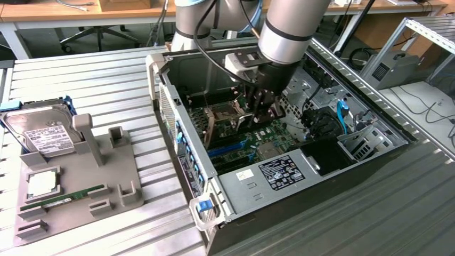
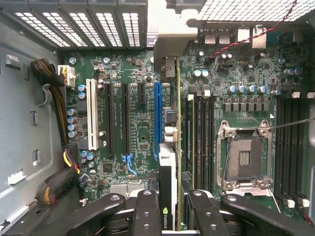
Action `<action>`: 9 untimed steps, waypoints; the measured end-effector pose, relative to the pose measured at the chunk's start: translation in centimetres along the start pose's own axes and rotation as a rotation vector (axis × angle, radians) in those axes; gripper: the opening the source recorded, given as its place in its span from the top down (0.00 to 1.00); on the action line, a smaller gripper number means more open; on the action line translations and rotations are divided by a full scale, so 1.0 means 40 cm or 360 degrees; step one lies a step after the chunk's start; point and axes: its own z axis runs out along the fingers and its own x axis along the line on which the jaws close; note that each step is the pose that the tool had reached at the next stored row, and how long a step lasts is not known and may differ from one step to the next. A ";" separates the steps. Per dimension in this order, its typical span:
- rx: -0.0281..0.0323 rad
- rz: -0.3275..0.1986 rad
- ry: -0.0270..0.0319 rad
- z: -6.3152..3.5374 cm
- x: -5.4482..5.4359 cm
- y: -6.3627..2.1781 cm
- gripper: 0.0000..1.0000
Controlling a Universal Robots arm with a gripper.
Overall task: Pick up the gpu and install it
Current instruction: 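Insert the gpu into the slot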
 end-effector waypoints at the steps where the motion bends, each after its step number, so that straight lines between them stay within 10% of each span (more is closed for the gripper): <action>1: 0.00002 0.0000 -0.00001 0.000 0.004 0.001 0.73; 9: 0.00031 0.0000 -0.00007 0.000 0.010 0.015 0.73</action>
